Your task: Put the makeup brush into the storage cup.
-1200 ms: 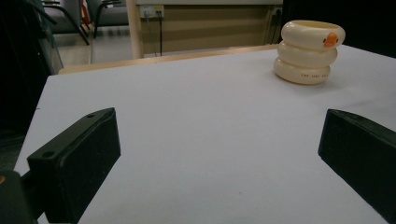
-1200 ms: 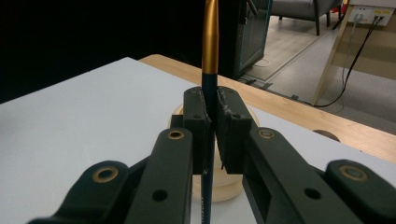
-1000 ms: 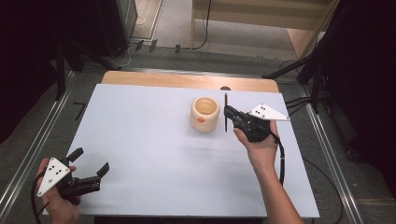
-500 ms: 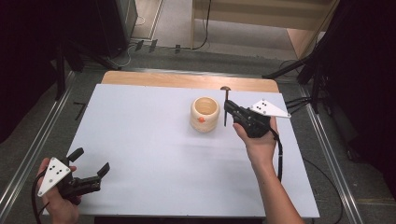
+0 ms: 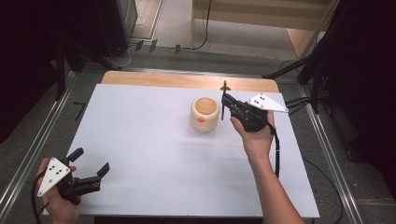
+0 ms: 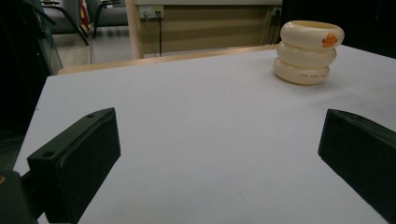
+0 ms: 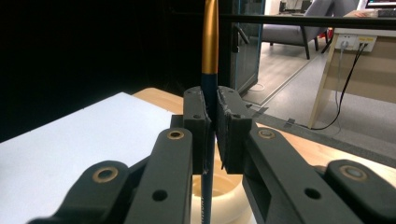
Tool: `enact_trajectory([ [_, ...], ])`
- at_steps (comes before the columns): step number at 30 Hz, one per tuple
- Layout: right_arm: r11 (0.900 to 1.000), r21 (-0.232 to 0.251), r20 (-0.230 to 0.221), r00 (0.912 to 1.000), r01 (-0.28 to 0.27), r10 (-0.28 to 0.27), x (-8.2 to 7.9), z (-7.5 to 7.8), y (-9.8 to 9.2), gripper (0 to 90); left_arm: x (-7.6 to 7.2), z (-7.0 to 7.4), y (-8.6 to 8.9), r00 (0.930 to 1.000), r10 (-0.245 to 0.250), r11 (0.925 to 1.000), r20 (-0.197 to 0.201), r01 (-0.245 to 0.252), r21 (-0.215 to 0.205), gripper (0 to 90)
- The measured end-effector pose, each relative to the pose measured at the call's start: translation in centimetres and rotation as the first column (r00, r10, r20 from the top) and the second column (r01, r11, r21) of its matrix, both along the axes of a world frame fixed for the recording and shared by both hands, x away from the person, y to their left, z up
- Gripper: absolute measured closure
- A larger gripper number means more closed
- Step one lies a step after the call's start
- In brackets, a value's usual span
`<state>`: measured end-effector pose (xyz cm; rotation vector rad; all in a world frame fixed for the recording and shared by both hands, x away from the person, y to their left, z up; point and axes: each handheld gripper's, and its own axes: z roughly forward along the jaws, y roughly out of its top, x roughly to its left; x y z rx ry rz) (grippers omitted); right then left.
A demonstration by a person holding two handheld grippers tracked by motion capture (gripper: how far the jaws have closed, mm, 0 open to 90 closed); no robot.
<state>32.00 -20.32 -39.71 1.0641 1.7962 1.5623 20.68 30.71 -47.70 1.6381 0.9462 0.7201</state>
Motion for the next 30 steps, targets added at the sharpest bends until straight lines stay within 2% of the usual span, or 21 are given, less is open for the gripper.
enact_trajectory([
  [30,1.000,-0.002,0.016,0.9999,-0.001,0.001,2.3,0.8,1.3,84.3,0.1,-0.1,0.1,1.0000,0.000,1.0000,-0.001,0.000,-0.001,0.0],
])
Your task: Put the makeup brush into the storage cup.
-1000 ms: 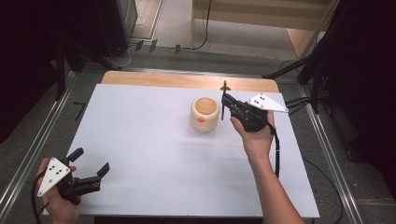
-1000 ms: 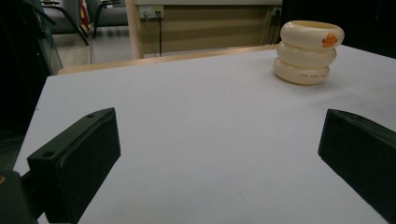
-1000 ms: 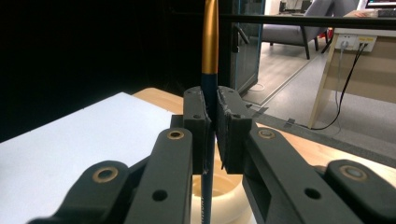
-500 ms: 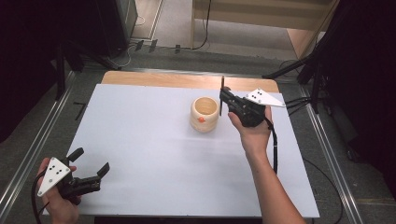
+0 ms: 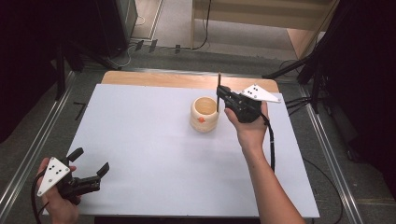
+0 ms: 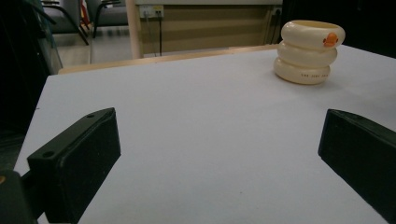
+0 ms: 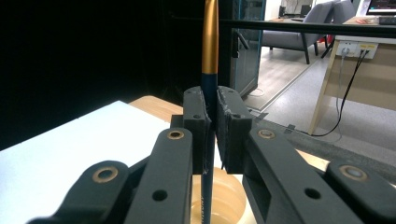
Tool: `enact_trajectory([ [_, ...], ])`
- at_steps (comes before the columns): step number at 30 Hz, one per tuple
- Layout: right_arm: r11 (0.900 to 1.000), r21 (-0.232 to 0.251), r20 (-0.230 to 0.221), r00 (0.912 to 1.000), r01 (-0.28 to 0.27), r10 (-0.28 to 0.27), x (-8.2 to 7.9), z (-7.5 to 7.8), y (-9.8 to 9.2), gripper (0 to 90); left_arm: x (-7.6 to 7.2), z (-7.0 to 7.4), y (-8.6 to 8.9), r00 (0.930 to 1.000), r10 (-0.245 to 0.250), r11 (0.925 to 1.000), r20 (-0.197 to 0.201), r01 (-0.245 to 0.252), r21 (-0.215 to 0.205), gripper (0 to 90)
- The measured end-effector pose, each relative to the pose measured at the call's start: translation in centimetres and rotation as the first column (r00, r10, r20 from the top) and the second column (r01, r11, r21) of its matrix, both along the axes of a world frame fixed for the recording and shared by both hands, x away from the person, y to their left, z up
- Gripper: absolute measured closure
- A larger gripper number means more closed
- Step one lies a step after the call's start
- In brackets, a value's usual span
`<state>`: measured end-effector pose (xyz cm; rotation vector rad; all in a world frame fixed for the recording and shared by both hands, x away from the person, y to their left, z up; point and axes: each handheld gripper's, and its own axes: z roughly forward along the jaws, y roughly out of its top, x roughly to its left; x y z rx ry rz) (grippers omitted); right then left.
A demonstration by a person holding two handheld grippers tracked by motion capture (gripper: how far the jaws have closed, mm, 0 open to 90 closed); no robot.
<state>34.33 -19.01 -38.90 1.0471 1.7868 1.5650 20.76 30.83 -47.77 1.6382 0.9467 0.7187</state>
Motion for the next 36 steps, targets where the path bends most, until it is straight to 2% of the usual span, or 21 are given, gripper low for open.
enact_trajectory([
  [36,1.000,-0.014,-0.002,1.0000,0.005,-0.005,1.8,-0.6,1.2,84.3,0.0,0.0,0.0,1.0000,0.001,1.0000,0.001,-0.001,0.001,0.0],
])
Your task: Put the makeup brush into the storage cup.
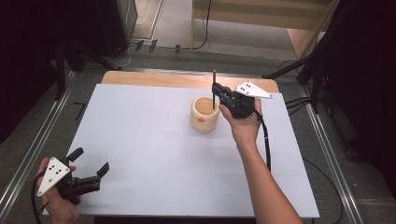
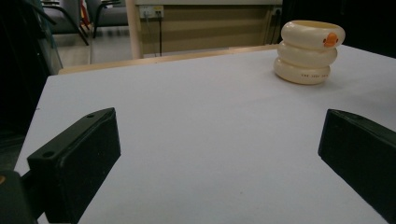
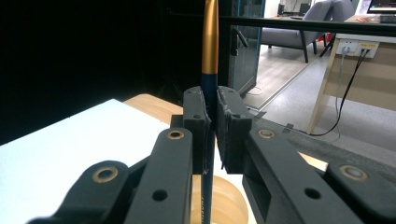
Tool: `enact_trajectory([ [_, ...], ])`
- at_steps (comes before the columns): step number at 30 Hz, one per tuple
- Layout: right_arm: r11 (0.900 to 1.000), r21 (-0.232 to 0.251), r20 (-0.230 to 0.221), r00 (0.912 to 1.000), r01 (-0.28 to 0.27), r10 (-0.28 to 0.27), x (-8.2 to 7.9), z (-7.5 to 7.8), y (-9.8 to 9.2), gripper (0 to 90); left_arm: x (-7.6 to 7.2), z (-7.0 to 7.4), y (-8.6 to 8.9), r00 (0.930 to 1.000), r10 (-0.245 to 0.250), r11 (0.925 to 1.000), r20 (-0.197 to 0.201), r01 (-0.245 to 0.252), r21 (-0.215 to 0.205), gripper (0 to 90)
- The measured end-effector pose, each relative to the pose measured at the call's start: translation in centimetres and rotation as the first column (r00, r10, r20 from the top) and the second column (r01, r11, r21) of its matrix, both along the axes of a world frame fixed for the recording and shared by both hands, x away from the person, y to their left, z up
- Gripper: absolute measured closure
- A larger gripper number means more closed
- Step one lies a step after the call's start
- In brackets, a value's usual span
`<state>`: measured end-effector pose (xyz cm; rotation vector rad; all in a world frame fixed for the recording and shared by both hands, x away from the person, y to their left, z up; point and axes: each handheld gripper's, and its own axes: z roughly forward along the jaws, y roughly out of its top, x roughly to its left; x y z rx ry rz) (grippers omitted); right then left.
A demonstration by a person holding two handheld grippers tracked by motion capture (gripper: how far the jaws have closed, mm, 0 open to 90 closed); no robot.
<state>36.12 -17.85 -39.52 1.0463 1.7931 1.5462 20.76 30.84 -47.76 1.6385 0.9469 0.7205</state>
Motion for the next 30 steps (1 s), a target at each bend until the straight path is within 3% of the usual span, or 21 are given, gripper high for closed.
enact_trajectory([
  [10,1.000,-0.005,-0.002,1.0000,0.002,-0.002,0.7,-0.2,0.5,84.3,0.0,0.0,0.1,1.0000,0.000,1.0000,-0.001,0.000,-0.001,0.0],
  [30,1.000,-0.027,-0.047,0.9989,0.004,-0.005,2.0,-2.2,1.0,84.3,0.0,0.0,0.1,1.0000,0.001,1.0000,-0.001,-0.001,-0.002,0.0],
])
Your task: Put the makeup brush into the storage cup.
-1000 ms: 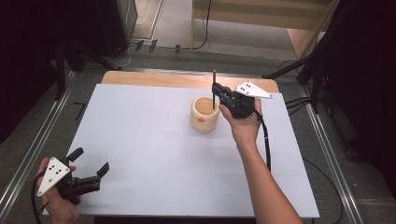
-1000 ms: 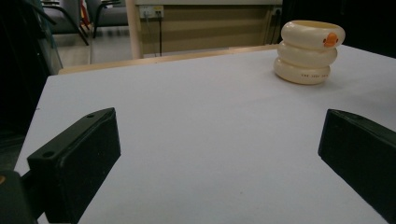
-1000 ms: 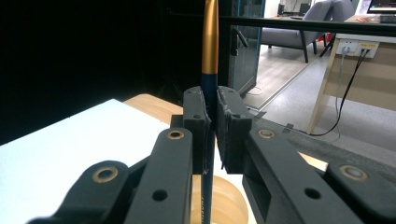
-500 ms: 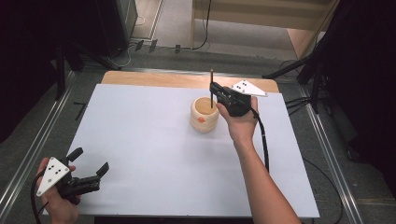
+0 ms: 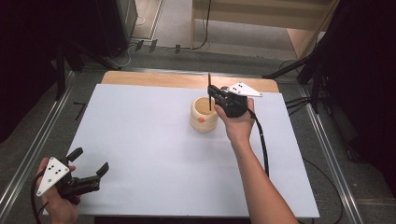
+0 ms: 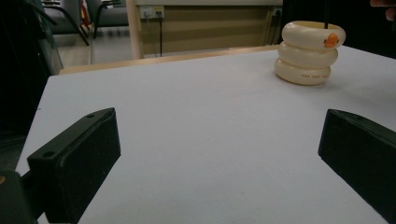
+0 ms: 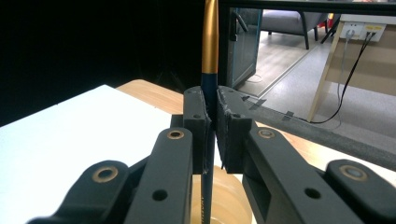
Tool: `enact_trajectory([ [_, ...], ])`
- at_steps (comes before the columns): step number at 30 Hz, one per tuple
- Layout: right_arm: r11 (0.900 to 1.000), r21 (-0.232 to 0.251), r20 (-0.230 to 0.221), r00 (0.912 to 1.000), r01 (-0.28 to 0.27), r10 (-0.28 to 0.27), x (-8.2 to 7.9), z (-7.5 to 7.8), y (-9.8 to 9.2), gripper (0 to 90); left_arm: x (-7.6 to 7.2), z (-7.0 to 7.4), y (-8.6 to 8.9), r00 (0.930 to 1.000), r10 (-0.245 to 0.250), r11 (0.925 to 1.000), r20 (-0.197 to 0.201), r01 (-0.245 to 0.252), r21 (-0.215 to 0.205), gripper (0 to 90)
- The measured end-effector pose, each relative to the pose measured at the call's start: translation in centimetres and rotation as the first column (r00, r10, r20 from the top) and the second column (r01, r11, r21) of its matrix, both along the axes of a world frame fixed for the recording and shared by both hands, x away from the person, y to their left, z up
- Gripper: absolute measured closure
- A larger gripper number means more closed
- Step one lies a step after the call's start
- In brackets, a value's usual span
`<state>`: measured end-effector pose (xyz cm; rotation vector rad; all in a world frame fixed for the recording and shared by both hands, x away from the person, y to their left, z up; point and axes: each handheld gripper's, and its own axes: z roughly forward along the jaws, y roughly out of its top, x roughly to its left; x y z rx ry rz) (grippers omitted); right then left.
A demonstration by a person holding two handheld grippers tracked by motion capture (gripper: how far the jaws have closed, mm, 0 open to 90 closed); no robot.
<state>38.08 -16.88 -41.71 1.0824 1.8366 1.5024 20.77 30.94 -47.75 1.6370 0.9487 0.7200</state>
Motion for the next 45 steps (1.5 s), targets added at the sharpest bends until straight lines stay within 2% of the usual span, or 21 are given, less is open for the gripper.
enact_trajectory([
  [19,1.000,-0.019,-0.043,0.9991,0.000,0.000,0.5,-2.1,0.5,84.3,0.0,0.0,0.0,1.0000,-0.002,1.0000,0.000,0.002,0.000,0.0],
  [31,0.998,-0.055,-0.071,0.9974,-0.009,0.005,0.6,-3.1,1.1,84.2,0.1,0.0,0.1,1.0000,0.000,1.0000,0.000,0.000,-0.004,0.0],
  [45,0.998,-0.057,-0.109,0.9940,0.001,-0.008,0.6,-4.2,0.7,83.8,0.1,0.0,0.0,1.0000,-0.002,1.0000,-0.003,0.002,0.003,0.0],
])
